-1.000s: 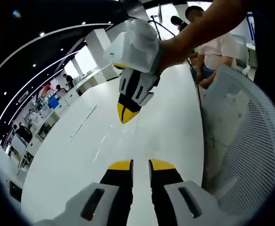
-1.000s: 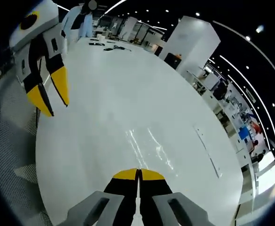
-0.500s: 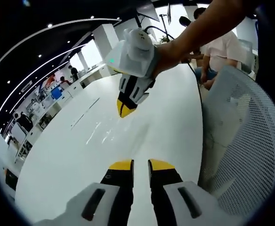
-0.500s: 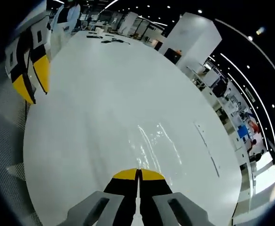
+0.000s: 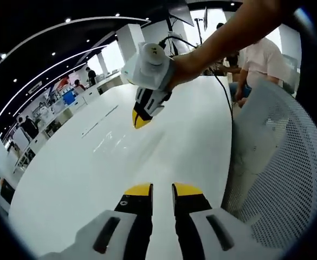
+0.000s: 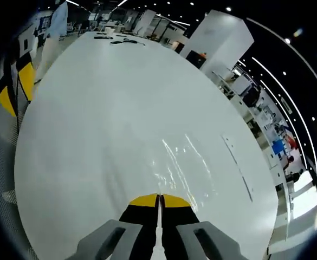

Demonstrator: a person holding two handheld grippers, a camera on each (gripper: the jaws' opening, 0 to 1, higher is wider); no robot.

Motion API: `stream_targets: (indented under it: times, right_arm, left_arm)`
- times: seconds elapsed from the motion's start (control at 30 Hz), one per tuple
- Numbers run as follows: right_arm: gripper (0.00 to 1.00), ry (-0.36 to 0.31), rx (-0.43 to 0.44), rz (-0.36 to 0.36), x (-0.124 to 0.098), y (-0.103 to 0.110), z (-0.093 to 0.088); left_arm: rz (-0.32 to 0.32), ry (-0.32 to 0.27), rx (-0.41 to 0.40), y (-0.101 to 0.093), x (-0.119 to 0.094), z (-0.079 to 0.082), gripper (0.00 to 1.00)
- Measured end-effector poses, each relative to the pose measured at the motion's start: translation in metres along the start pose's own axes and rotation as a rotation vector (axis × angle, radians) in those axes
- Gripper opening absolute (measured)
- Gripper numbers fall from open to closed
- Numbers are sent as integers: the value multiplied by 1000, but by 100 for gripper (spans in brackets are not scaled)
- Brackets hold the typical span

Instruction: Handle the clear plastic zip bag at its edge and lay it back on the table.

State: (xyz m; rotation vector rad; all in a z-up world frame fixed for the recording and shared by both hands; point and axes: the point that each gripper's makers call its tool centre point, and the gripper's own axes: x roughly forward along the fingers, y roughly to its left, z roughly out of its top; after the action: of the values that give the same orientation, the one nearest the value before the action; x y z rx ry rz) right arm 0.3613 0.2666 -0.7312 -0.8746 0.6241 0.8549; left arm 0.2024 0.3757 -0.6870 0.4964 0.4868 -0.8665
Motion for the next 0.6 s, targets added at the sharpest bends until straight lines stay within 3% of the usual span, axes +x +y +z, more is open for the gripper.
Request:
stream_targets:
  times: [0.2,0.47,0.6]
  right_arm:
    - [0,23,73,-10,9,-4,-1]
    - [0,57,69,-33,22,-11,-9]
    - [0,63,90,-26,17,-9,-12]
  left_arm:
    - [10,-10,-21,0,-5,0,10]
    - [23,-7,-33,4,-12,-6,9]
    - [38,-8,-44,10,-15,-8,10]
